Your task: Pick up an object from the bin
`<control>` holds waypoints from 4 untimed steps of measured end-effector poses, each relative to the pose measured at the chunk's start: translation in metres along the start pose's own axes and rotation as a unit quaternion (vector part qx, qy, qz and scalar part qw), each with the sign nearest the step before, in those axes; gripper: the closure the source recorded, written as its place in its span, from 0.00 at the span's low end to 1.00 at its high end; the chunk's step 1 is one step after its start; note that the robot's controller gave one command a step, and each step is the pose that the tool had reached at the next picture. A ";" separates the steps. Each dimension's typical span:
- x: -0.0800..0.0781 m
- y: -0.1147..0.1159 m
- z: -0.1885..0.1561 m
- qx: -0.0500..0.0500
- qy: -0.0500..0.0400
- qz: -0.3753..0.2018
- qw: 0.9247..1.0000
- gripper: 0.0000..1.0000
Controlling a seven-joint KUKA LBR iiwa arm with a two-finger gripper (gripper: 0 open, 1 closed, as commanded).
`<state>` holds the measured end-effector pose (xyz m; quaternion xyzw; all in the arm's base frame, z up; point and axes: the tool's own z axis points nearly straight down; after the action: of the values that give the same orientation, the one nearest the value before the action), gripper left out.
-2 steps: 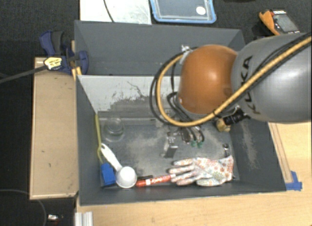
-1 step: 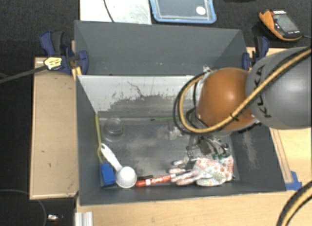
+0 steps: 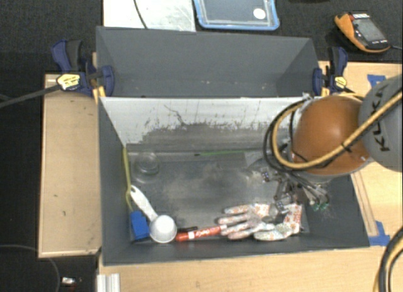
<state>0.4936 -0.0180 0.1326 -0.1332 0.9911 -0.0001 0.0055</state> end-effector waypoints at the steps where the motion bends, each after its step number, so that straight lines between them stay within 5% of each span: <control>1: 0.010 -0.015 0.007 -0.002 0.004 0.040 0.999 0.00; 2: 0.012 -0.025 0.064 -0.003 0.001 0.068 0.998 0.00; 3: 0.010 -0.028 0.061 -0.001 -0.002 0.130 0.991 1.00; 4: 0.010 -0.028 0.061 -0.001 -0.002 0.131 0.991 1.00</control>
Offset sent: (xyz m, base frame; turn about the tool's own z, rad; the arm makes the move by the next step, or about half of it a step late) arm -0.0039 -0.0278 -0.0626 0.1374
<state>0.4917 -0.0472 0.0710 -0.0024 1.0000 0.0015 0.0070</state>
